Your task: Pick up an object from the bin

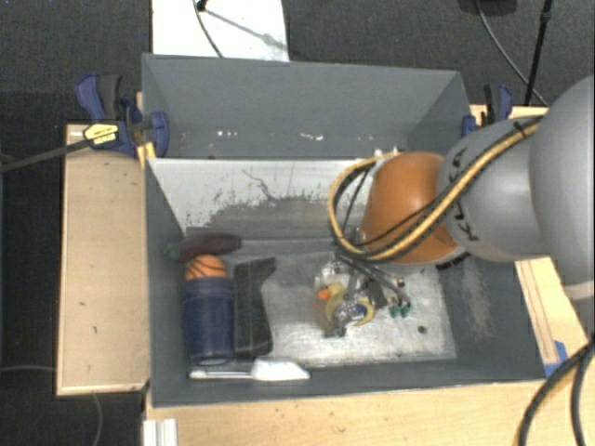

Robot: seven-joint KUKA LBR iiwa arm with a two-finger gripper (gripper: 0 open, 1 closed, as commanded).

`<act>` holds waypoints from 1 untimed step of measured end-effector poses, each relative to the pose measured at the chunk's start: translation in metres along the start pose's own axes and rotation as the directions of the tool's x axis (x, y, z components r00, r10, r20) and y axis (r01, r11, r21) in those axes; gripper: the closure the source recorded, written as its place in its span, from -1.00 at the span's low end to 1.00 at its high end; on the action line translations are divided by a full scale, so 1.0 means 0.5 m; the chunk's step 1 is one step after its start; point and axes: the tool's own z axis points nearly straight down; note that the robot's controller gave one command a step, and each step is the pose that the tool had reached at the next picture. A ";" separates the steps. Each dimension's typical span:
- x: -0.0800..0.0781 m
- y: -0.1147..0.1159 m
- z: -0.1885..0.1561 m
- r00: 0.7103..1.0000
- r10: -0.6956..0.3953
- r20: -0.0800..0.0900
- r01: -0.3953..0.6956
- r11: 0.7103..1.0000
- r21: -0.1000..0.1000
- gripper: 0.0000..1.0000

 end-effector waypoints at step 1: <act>0.007 -0.003 -0.039 1.000 0.001 -0.012 -0.001 1.000 0.003 1.00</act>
Offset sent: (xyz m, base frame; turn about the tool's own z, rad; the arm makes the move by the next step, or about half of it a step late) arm -0.0002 0.0001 0.0106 0.0000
